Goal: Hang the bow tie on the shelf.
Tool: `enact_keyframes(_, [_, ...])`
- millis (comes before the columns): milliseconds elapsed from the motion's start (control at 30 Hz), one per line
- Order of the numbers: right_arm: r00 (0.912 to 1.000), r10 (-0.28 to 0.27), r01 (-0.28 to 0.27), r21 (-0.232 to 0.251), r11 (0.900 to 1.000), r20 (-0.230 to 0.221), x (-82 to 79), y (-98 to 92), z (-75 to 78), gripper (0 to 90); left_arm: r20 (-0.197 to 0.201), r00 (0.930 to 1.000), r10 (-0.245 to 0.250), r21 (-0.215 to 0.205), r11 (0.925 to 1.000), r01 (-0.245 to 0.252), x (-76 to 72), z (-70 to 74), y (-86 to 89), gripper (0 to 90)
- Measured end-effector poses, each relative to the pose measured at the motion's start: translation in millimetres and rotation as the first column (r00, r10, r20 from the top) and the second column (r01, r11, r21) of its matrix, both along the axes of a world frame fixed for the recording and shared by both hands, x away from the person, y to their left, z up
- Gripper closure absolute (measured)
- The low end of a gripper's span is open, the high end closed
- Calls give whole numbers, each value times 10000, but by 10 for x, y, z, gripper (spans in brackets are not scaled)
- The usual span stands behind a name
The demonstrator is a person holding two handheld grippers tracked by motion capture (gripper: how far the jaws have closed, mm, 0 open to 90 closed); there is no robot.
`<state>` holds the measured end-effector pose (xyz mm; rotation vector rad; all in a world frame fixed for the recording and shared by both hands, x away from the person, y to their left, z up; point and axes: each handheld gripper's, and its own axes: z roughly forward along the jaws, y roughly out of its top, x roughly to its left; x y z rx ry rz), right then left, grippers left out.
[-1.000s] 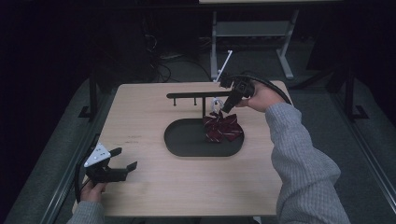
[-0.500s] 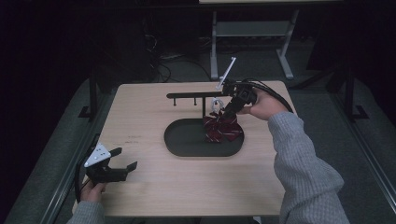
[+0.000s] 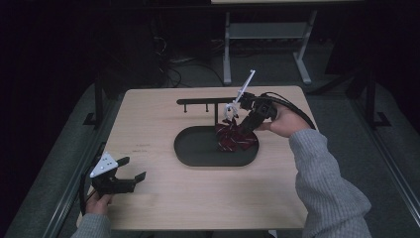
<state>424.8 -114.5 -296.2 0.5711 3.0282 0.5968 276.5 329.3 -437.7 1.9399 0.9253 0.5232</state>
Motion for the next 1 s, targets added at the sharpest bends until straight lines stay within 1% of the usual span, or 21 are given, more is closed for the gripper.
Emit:
enact_keyframes(67, [10000,-38,39,51,10000,-70,-28,-23,-13,561,2,10000,-2,11,10000,2,-1,-1,-4,129])
enact_keyframes(133, [9999,-98,98,48,9999,-77,-57,-41,-33,540,-16,10000,-4,5,10000,4,1,-3,-7,129])
enact_keyframes(167, [10000,-25,25,72,10000,-44,-67,-54,-42,533,-13,10000,0,20,10000,0,2,-4,-7,129])
enact_keyframes(400, [9997,-208,210,230,9995,-105,-167,-137,-122,490,-19,10000,11,5,10000,-11,-1,-3,-6,129])
enact_keyframes(467, [9995,-292,296,375,9989,-130,-203,-171,-157,478,-27,10000,18,-11,10000,-18,0,-4,-7,129])
enact_keyframes(567, [9991,-369,378,461,9982,-214,-250,-217,-219,456,5,10000,1,31,10000,-1,-3,-1,-5,129])
enact_keyframes(767, [9983,-562,569,505,9971,-151,-326,-291,-322,402,18,10000,-11,23,10000,11,-2,-4,-14,129])
enact_keyframes(933, [9978,-643,652,564,9963,-184,-398,-356,-420,379,-6,10000,-17,30,10000,17,-2,-5,-18,129])
enact_keyframes(1000, [9970,-755,764,568,9955,-183,-428,-384,-449,362,-1,10000,-6,10,10000,6,-3,-5,-20,129])
